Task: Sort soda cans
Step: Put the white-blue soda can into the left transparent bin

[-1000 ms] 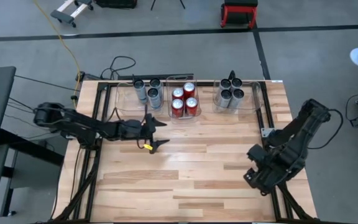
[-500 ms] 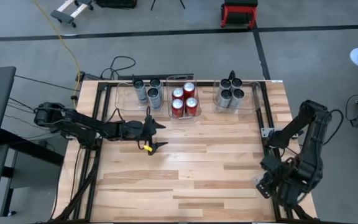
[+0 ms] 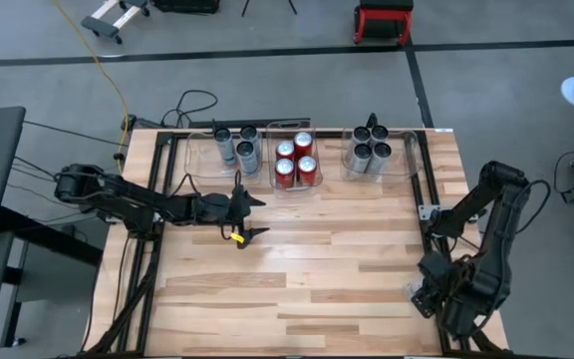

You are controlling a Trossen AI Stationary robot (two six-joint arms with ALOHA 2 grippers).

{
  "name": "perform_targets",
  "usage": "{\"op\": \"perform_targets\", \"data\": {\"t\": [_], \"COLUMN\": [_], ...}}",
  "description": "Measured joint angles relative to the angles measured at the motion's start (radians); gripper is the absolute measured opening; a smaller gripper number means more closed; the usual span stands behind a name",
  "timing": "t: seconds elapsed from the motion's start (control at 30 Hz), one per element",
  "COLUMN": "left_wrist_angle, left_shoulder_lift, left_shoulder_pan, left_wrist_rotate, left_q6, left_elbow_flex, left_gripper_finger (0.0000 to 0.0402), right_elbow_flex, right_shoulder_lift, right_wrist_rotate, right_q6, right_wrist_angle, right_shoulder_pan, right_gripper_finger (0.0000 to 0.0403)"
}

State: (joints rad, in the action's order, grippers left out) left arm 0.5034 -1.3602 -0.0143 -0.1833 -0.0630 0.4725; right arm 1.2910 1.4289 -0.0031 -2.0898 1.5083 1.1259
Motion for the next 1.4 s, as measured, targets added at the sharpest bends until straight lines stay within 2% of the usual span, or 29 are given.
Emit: {"op": "perform_targets", "data": {"t": [0.3,0.5,0.77,1.4], "left_wrist_angle": [-0.013,-0.039,-0.043,-0.042], "left_shoulder_lift": [0.000,0.000,0.000,0.000], "left_shoulder_pan": [0.000,0.000,0.000,0.000], "left_wrist_rotate": [0.000,0.000,0.000,0.000], "left_q6": [-0.013,-0.022,-0.030,-0.031], "left_elbow_flex": [0.000,0.000,0.000,0.000], "left_gripper_finger": [0.0375,0.0375,0.0375,0.0375], "right_elbow_flex": [-0.007,-0.007,-0.007,-0.006], "right_shoulder_lift": [-0.001,-0.001,-0.001,0.000], "right_wrist_rotate": [0.028,0.085,0.085,0.050], "right_q6": [0.029,0.041,0.040,0.021], "right_wrist_angle": [-0.039,-0.048,-0.047,-0.010], "right_shoulder_pan": [-0.004,-0.008,-0.035,-0.034], "right_gripper_finger": [0.0395,0.0385,0.0364,0.0363]}}
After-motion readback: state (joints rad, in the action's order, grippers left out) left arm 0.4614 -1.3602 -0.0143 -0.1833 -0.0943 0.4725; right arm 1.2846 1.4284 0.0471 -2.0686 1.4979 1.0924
